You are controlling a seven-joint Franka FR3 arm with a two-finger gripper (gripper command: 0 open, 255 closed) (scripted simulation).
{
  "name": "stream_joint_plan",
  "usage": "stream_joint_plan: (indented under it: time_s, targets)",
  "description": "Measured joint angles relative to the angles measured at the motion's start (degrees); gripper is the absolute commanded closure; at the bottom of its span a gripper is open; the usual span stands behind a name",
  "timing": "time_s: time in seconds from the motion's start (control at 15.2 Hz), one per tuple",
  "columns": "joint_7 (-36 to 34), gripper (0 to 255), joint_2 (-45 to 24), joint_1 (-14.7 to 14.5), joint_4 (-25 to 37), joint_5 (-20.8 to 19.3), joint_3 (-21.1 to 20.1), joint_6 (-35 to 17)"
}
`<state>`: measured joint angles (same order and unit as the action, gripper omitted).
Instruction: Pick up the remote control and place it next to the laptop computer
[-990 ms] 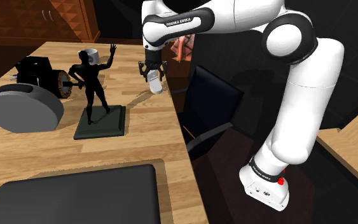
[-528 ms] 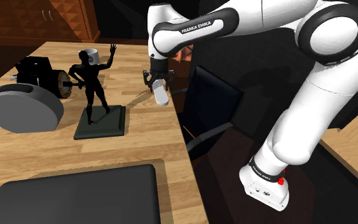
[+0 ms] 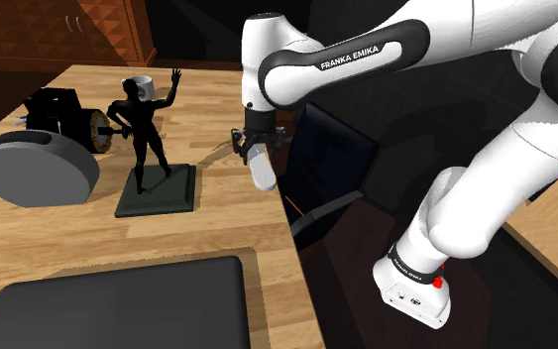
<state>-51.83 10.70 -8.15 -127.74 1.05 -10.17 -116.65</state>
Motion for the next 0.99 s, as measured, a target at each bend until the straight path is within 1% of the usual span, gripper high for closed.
stream_joint_plan:
  time_s: [0.46, 0.73, 0.99]
  targets:
    - [-5.9, 255, 10.6, -4.2, -10.1, 3.7, -4.2, 0.3]
    - [-9.4, 255, 16.0, -6.9, -13.6, 6.3, -6.7, 1.9]
    - [-13.9, 255, 20.6, -10.3, -16.6, 9.4, -10.1, 3.2]
